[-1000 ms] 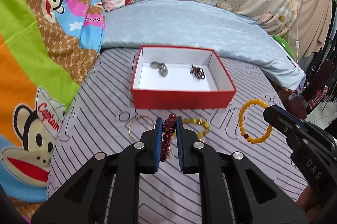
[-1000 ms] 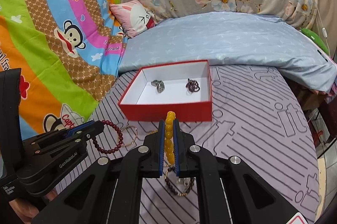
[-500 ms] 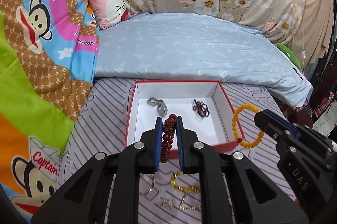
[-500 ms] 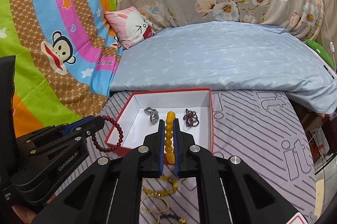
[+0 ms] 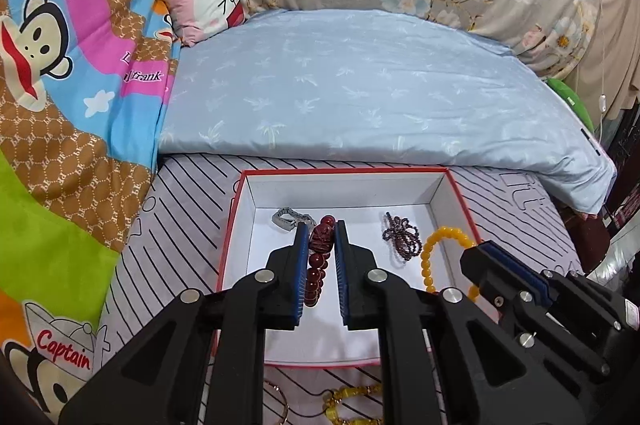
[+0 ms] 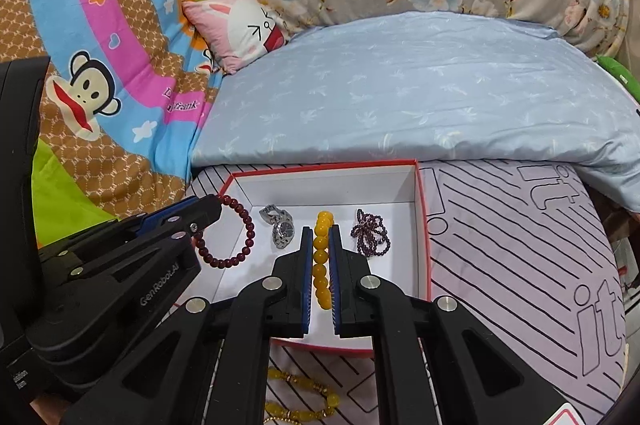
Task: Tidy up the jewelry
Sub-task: 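Carry both bracelets into the red box and open both grippers, then withdraw both grippers from the box toward the remaining jewelry, then grasp the dark bead bracelet with silver pendant with the right gripper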
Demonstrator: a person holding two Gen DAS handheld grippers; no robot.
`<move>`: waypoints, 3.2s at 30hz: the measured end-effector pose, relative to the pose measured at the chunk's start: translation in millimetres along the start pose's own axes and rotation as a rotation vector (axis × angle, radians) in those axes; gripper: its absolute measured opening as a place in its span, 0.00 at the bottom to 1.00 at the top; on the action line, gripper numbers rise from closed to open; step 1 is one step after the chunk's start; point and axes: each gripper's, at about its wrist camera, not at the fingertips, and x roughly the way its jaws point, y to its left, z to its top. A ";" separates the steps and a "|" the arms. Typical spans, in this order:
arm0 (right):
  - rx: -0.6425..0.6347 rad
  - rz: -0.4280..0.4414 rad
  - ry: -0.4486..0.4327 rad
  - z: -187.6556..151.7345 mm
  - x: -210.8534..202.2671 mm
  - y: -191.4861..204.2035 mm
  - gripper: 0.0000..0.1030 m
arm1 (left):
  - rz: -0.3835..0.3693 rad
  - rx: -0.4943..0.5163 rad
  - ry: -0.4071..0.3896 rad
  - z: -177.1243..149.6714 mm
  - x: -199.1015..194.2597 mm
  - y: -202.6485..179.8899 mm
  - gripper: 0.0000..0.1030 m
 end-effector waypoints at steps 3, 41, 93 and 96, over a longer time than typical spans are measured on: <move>0.000 -0.005 0.021 -2.6 13.7 -2.3 0.07 | 0.010 0.001 0.021 -1.6 14.6 1.2 0.12; -0.001 -0.085 0.002 -6.9 13.9 -12.1 0.35 | 0.069 -0.058 0.052 -4.9 35.0 13.8 0.40; 0.031 -0.112 0.197 -198.6 -72.8 -14.8 0.24 | 0.039 -0.103 0.176 -200.3 -79.0 41.6 0.41; 0.028 -0.110 0.204 -199.2 -68.2 -13.3 0.22 | 0.035 -0.101 0.185 -205.7 -78.6 40.4 0.41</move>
